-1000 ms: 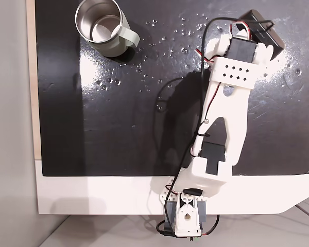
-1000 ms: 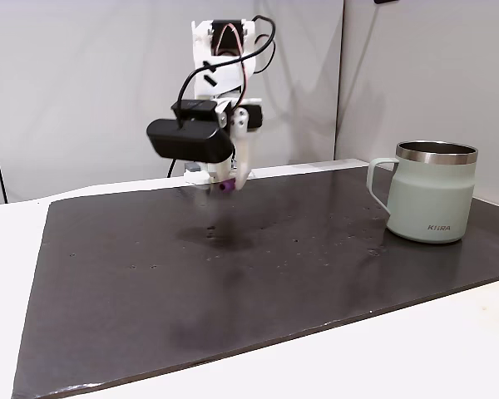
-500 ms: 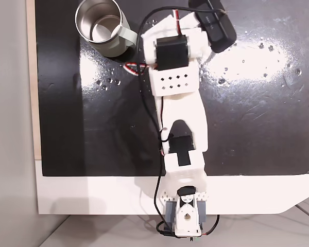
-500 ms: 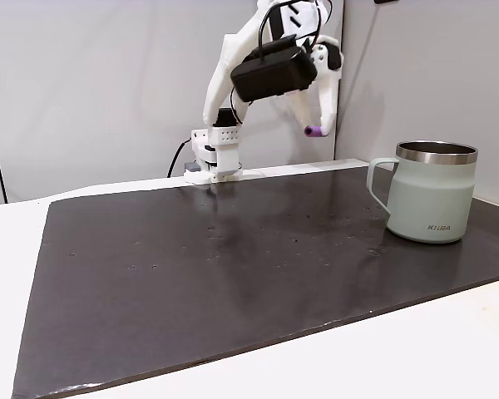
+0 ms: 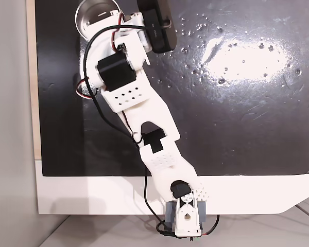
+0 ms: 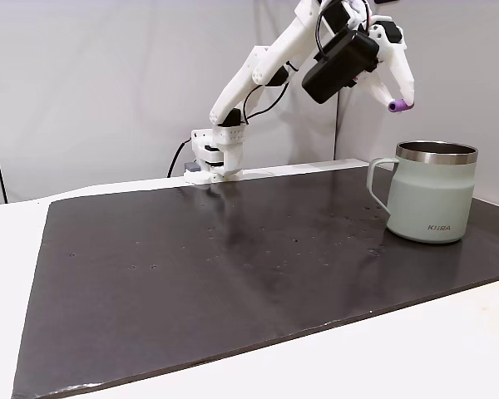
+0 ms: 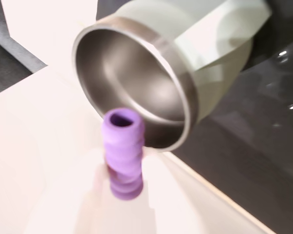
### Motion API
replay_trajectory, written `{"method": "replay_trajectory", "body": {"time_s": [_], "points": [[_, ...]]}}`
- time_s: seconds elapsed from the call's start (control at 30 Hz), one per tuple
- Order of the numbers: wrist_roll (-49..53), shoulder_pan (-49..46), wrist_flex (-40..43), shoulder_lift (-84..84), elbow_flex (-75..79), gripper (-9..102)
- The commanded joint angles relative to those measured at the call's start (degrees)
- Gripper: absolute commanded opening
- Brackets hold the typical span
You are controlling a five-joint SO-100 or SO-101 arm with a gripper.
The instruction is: Grasp a pengrip and put it in the cup.
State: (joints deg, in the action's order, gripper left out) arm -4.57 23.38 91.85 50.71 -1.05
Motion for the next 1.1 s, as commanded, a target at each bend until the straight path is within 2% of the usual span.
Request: {"method": "replay_trajectory", "body": {"time_s": [0.0, 0.17, 0.43, 0.57, 0.63, 1.07], "points": [[-1.7, 3.0, -4.8, 0.4, 2.6, 0], [-2.5, 4.4, -8.0, -1.2, 2.7, 0], [-2.5, 3.3, -8.3, -4.0, 6.1, 1], [-2.6, 2.5, -7.9, -4.0, 6.9, 21], [-2.6, 2.5, -7.6, -4.1, 6.9, 25], [-2.5, 2.4, -6.9, -4.1, 7.2, 25]]}}
